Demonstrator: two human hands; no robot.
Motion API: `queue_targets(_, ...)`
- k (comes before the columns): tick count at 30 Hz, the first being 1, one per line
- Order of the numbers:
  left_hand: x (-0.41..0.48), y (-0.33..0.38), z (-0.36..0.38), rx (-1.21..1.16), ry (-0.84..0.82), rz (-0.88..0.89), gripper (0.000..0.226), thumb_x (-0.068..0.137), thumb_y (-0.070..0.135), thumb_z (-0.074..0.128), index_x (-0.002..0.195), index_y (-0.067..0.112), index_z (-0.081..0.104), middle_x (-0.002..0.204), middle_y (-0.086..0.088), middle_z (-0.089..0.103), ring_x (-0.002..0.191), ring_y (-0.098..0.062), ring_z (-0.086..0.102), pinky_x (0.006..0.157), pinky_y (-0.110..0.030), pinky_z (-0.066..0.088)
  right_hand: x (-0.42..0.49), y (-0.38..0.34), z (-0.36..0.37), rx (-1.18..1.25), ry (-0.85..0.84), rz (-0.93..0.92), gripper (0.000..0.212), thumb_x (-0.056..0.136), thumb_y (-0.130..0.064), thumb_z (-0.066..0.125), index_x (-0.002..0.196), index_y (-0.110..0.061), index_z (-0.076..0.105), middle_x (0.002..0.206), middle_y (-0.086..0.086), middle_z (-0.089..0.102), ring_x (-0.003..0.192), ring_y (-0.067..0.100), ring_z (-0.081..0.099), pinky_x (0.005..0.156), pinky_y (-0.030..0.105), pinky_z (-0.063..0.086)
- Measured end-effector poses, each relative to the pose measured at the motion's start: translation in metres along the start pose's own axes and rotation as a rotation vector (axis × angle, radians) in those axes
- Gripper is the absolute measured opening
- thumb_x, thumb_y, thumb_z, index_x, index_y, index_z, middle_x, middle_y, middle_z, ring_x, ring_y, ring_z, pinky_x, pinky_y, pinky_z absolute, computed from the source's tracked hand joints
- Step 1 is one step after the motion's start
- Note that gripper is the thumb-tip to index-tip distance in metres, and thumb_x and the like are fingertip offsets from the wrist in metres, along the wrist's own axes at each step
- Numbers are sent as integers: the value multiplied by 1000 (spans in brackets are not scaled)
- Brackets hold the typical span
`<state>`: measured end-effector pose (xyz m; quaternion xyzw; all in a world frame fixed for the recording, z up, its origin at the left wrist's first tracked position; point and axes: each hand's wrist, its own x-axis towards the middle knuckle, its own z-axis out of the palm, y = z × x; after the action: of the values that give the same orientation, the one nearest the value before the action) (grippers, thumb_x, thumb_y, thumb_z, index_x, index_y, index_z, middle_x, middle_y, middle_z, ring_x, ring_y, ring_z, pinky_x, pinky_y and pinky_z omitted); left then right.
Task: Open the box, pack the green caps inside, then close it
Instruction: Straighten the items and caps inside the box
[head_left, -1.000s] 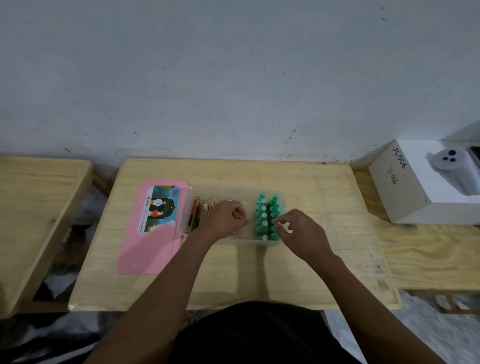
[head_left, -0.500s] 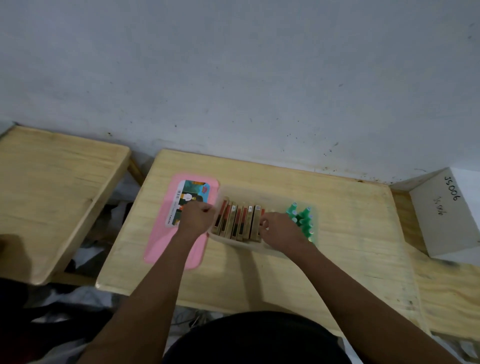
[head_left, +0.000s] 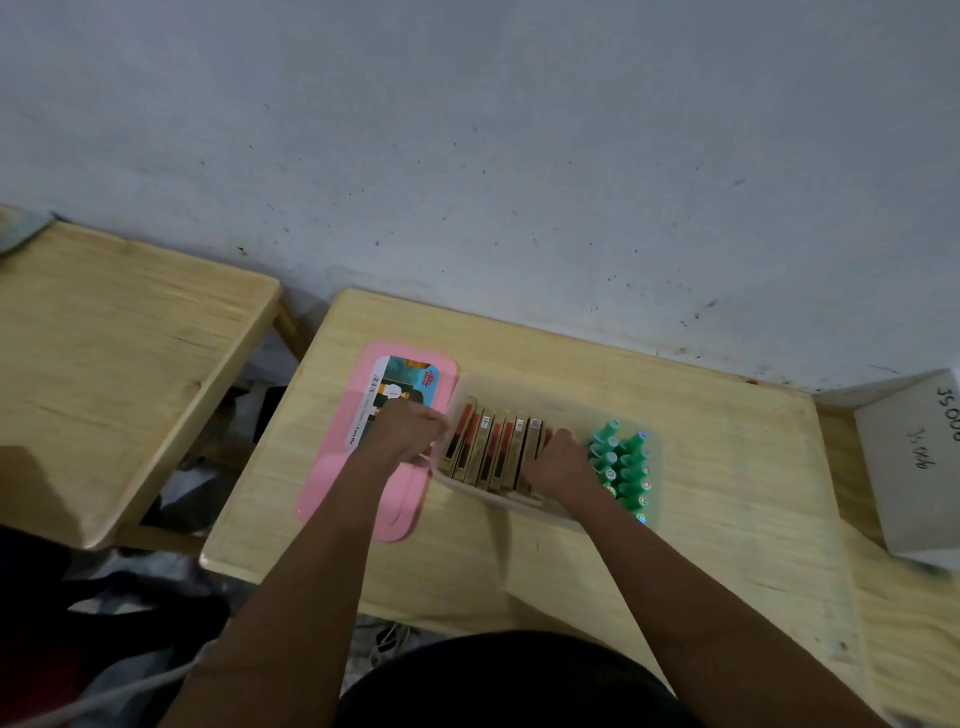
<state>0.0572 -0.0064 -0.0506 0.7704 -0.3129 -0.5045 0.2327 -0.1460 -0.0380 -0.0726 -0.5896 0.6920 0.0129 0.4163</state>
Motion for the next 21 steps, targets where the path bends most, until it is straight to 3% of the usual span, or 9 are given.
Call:
queue_targets(3, -1, 0, 0, -13, 5, 0, 18, 87, 12, 65, 103, 4, 69, 104, -16, 68, 78, -26, 64, 72, -38, 59, -6, 1, -6, 14, 8, -18, 8, 83, -10, 54, 81, -2, 52, 75, 9, 58, 70, 26, 57, 51, 26, 39)
queue_targets(5, -1, 0, 1, -17, 5, 3, 18, 87, 12, 65, 102, 4, 69, 103, -16, 68, 78, -26, 64, 72, -38, 59, -14, 0, -11, -23, 26, -37, 23, 86, -11, 54, 65, -7, 46, 64, 5, 53, 63, 24, 56, 50, 24, 38)
queue_targets(7, -2, 1, 1, -24, 6, 11, 17, 87, 12, 64, 101, 3, 68, 103, -15, 68, 78, -25, 64, 69, -36, 59, -20, -3, -13, -54, 56, -63, 20, 89, -14, 54, 72, -6, 48, 68, 4, 54, 67, 24, 57, 49, 25, 37)
queue_targets(10, -4, 2, 1, -32, 9, 14, 14, 87, 10, 64, 99, 4, 68, 101, -14, 67, 79, -24, 64, 64, -32, 57, -25, -15, -5, -71, 64, -130, 18, 85, -19, 57, 93, -3, 56, 86, 10, 61, 82, 26, 62, 65, 32, 48)
queue_targets(14, -6, 2, 2, -48, 16, 16, 10, 87, 9, 63, 94, 6, 69, 99, -13, 67, 72, -20, 62, 54, -27, 52, -27, -40, 11, -39, -63, -207, 14, 83, -16, 57, 77, -4, 60, 69, 7, 58, 68, 24, 58, 59, 31, 45)
queue_targets(17, -7, 1, 3, -53, 34, 34, 8, 87, 7, 62, 85, 11, 69, 97, -12, 67, 70, -19, 62, 51, -25, 50, -19, -54, 22, -56, -77, -213, 15, 81, -13, 57, 66, -9, 55, 61, 2, 52, 69, 25, 56, 59, 30, 44)
queue_targets(21, -8, 0, 5, -46, 61, 62, 8, 88, 9, 61, 86, 12, 69, 97, -11, 67, 72, -18, 62, 48, -22, 50, -13, -59, 34, -40, -21, -241, 8, 83, -10, 56, 81, -9, 64, 85, 12, 69, 84, 30, 65, 65, 31, 47)
